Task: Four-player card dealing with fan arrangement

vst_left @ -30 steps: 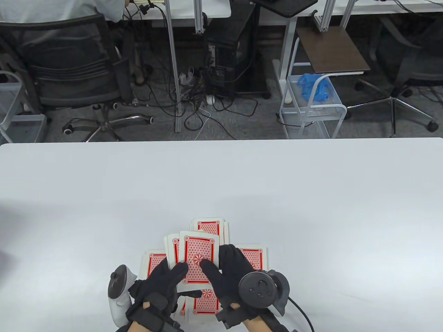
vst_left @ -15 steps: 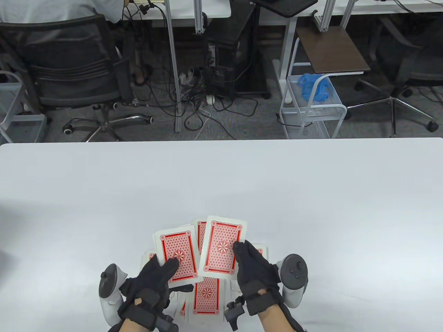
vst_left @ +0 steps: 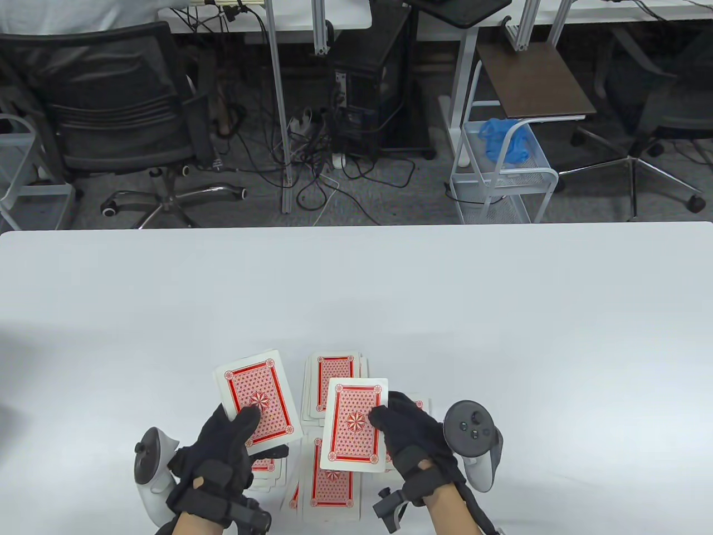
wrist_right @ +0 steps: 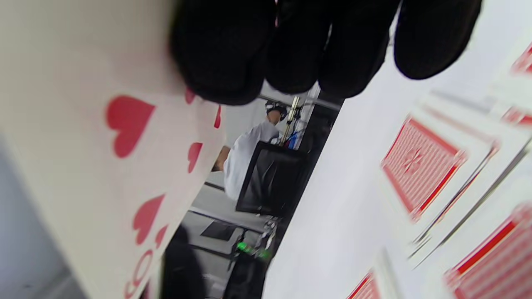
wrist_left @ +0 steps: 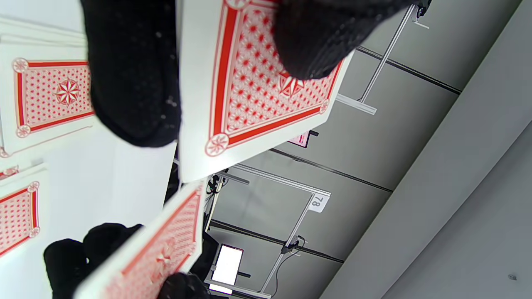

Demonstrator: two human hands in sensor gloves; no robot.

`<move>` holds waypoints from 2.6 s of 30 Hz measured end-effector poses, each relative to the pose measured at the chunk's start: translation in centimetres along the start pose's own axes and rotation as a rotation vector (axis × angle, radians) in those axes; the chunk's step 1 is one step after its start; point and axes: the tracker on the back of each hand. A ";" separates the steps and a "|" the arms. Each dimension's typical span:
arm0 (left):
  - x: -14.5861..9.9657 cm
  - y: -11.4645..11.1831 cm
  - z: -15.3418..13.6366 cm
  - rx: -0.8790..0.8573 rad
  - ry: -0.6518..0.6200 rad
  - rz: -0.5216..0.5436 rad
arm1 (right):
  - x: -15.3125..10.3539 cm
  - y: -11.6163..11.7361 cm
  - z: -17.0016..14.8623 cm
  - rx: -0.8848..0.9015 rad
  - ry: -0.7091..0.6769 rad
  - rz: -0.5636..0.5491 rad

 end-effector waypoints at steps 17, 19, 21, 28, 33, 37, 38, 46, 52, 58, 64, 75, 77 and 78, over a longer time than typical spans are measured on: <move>-0.5 1.5 1.3 -0.069 -0.057 0.063 | -0.6 7.1 0.0 -0.715 0.184 0.285; -0.5 1.5 1.3 -0.062 -0.058 0.060 | -0.7 8.0 -0.5 -0.810 0.184 0.299; -0.5 1.5 1.2 -0.057 -0.058 0.056 | -0.7 8.6 -0.9 -0.926 0.187 0.287; -0.4 1.6 1.1 -0.042 -0.060 0.052 | -0.7 9.9 -1.3 -1.303 0.174 0.271; -0.3 1.5 0.8 -0.004 -0.046 0.046 | -0.3 10.0 -1.9 -1.404 0.247 0.375; -0.1 0.7 0.3 0.074 -0.012 0.019 | -0.5 7.9 0.9 -1.127 0.044 0.100; 0.0 0.4 0.1 0.098 -0.002 0.004 | -0.7 7.1 1.8 -0.997 -0.039 0.015; 0.1 -3.8 -2.0 0.183 0.062 -0.135 | -2.1 4.0 4.2 -0.523 -0.194 -0.202; 0.3 -4.2 -2.4 0.113 0.070 -0.224 | -1.8 3.2 4.3 -0.481 -0.265 -0.251; 0.7 -3.3 -2.0 0.054 0.075 -0.257 | -1.3 2.5 3.0 -0.225 -0.245 -0.209; -0.1 1.6 2.2 0.127 -0.080 -0.005 | -1.3 1.8 0.4 -0.075 -0.125 -0.304; -1.6 5.6 5.0 0.046 -0.188 0.163 | 5.7 13.8 1.3 -0.619 0.184 0.166; -1.7 5.6 5.0 0.054 -0.188 0.172 | 6.8 16.1 1.1 -0.749 0.230 0.189; -1.7 5.7 5.0 0.057 -0.190 0.178 | 7.0 16.9 1.0 -0.813 0.244 0.191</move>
Point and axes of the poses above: the tracker on the back of each hand, its own z axis roughly to the thumb side, its own x axis roughly from the wrist to the fingertips, y = z × x, and after that the axes turned 4 degrees about -x, right-handed
